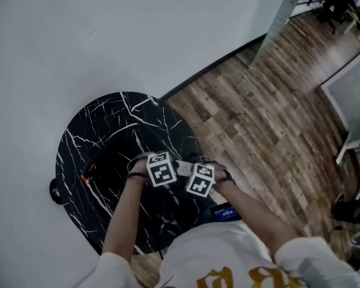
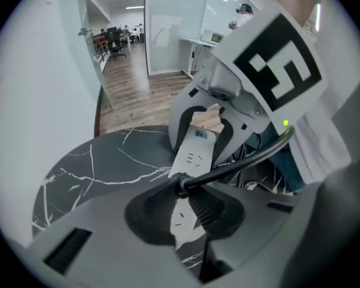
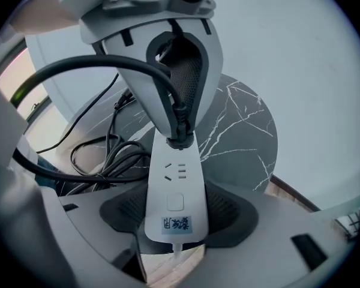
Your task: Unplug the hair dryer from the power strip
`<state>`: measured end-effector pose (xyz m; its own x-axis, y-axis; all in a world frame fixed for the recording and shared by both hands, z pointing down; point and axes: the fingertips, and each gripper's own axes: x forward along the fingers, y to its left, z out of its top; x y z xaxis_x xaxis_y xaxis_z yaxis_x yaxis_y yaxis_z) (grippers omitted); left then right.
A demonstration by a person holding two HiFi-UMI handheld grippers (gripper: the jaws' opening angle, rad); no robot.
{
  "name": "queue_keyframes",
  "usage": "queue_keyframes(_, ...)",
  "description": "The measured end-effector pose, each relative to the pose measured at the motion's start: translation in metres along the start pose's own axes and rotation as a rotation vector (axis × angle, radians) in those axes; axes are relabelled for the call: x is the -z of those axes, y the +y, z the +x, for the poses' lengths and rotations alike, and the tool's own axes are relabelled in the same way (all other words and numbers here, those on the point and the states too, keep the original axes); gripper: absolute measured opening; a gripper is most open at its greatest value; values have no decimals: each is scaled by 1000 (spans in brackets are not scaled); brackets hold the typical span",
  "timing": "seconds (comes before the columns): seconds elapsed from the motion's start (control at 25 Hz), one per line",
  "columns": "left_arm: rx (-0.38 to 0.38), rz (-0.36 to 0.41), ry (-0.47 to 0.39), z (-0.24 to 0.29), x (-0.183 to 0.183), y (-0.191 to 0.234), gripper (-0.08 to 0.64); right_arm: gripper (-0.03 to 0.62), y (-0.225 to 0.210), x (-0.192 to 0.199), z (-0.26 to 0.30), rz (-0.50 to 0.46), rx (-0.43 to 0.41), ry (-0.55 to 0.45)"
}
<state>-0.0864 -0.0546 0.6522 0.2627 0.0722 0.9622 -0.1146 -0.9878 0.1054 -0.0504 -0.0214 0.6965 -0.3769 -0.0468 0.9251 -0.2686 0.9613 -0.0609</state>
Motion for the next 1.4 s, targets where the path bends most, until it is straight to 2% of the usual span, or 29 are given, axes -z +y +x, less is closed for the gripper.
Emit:
queue_keyframes(0.12, 70, -26, -44, -3, -12, 6, 61, 267, -2, 1, 0, 21, 8, -10)
queue_keyframes(0.2, 72, -26, -50, -1, -13, 1, 61, 267, -3, 0, 0, 44, 20, -15)
queue_keyframes(0.32, -37, -11, -31, 2, -4, -6, 60, 267, -2, 0, 0, 55, 31, -15)
queue_keyframes(0.4, -90, -30, -36, 4, 0, -10, 58, 267, -1, 1, 0, 42, 35, -10)
queue_keyframes(0.52, -40, -57, -26, 6, 3, -8, 58, 267, -1, 0, 1, 21, 22, 0)
queue_keyframes(0.72, 43, -57, -44, -2, -7, 3, 61, 267, -2, 1, 0, 43, 14, 10)
queue_keyframes(0.84, 7, -89, -86, 0, -3, -1, 61, 267, -1, 0, 1, 52, 4, 16)
queue_keyframes(1.04, -95, -17, 3, 4, 3, -8, 57, 267, -1, -1, 0, 42, 8, 34)
queue_keyframes(1.16, -27, -45, 17, 7, 4, -8, 57, 267, 1, -2, 1, 42, 8, 32)
queue_keyframes(1.28, 54, -75, -11, 1, -5, 1, 63, 267, 0, -2, 1, 47, 9, 29)
queue_keyframes(1.36, 59, -71, -33, -2, -10, 2, 64, 267, -1, -2, 1, 56, 10, 31)
queue_keyframes(1.4, 36, -59, -33, -2, -9, -1, 64, 267, -2, -2, 1, 57, 10, 36)
